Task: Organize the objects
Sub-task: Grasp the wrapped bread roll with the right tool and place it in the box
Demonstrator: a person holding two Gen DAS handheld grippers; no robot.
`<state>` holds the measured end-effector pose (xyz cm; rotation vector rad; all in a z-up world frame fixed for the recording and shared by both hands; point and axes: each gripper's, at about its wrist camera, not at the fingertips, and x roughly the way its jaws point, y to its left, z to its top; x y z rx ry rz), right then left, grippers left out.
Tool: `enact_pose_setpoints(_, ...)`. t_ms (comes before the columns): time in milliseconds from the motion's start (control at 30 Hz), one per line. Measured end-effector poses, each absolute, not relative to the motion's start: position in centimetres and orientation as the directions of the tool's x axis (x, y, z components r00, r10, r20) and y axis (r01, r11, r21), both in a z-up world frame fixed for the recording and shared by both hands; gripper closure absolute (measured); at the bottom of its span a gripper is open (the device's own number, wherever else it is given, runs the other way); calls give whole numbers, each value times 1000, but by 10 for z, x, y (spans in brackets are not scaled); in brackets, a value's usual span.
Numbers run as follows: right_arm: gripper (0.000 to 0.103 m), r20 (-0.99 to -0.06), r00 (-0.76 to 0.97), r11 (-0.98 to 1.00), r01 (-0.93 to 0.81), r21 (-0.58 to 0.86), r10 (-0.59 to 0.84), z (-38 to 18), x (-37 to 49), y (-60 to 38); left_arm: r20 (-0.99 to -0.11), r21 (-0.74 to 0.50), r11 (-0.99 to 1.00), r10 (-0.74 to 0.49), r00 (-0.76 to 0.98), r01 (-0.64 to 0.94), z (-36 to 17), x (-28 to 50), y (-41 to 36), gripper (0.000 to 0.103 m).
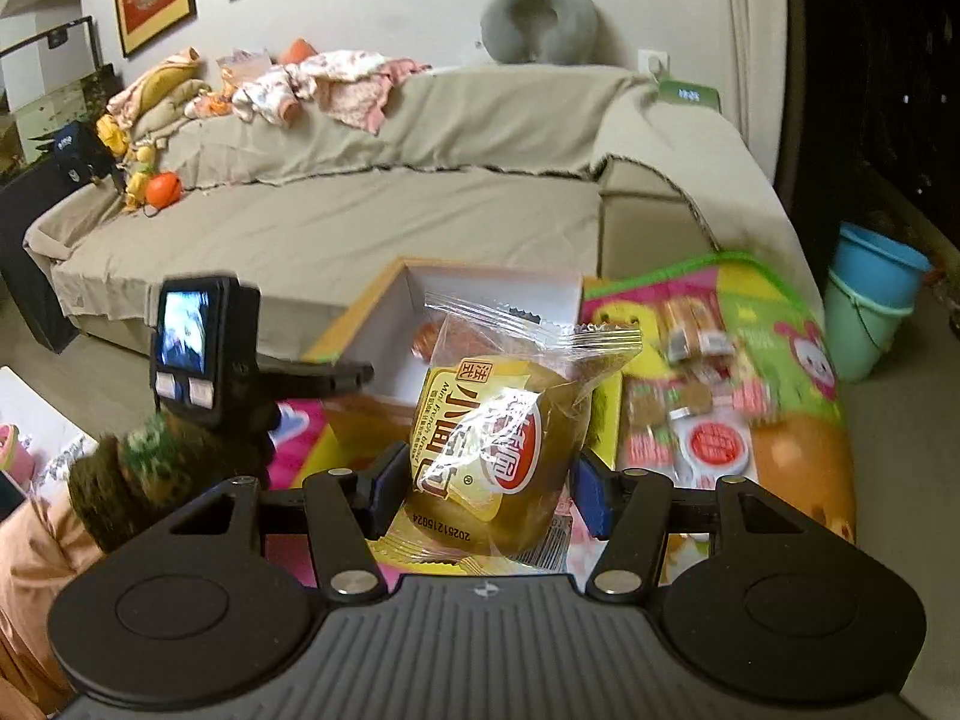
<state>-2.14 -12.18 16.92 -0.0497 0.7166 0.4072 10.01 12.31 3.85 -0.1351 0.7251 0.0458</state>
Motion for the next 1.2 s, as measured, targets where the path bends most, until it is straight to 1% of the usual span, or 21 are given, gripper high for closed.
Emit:
enact_pose_setpoints(267,46,-594,690,893,-435,116,414,201,28,-93,-662,-116,990,-16,749,-81,38,100,124,88)
enact_pose_setpoints(433,46,-586,650,867,-447,221,484,211,87,-72,-661,-124,989,-22,750,-81,37,100,127,88)
enact_pose_setpoints(467,44,-587,637,859,-451,243,500,209,98,-67,-662,-127,989,-23,749,-82,37,100,127,88)
enact_pose_setpoints(500,35,-591,621,851,-456,261,515,206,109,-60,-663,-128,988,-24,749,-82,37,101,127,88)
enact_pose_setpoints(533,29,-602,616,855,-446,265,508,200,120,-53,-663,-127,989,-23,748,-81,37,100,128,88)
enact_pose_setpoints(567,25,-611,622,865,-429,258,491,194,127,-47,-663,-125,989,-23,748,-80,37,100,128,88)
enact_pose_setpoints(667,26,-630,616,875,-408,260,474,178,140,-44,-664,-116,990,-19,747,-78,37,102,128,89)
enact_pose_setpoints(767,25,-629,633,890,-368,268,451,167,143,-65,-666,-118,990,-18,746,-82,37,103,127,89)
enact_pose_setpoints(933,25,-650,683,942,-275,192,332,149,142,-116,-665,-122,989,-21,747,-81,37,102,126,88)
enact_pose_setpoints(1000,23,-667,679,950,-262,171,307,137,141,-134,-665,-121,989,-20,746,-81,37,102,126,88)
enact_pose_setpoints(1133,24,-711,646,959,-226,170,278,102,139,-161,-669,-114,990,-15,743,-83,37,102,125,89)
enact_pose_setpoints(1167,29,-723,632,959,-218,182,281,93,141,-165,-670,-112,990,-14,742,-82,37,102,125,89)
enact_pose_setpoints(1200,42,-732,618,957,-213,195,286,84,144,-169,-672,-109,991,-13,740,-81,37,102,124,89)
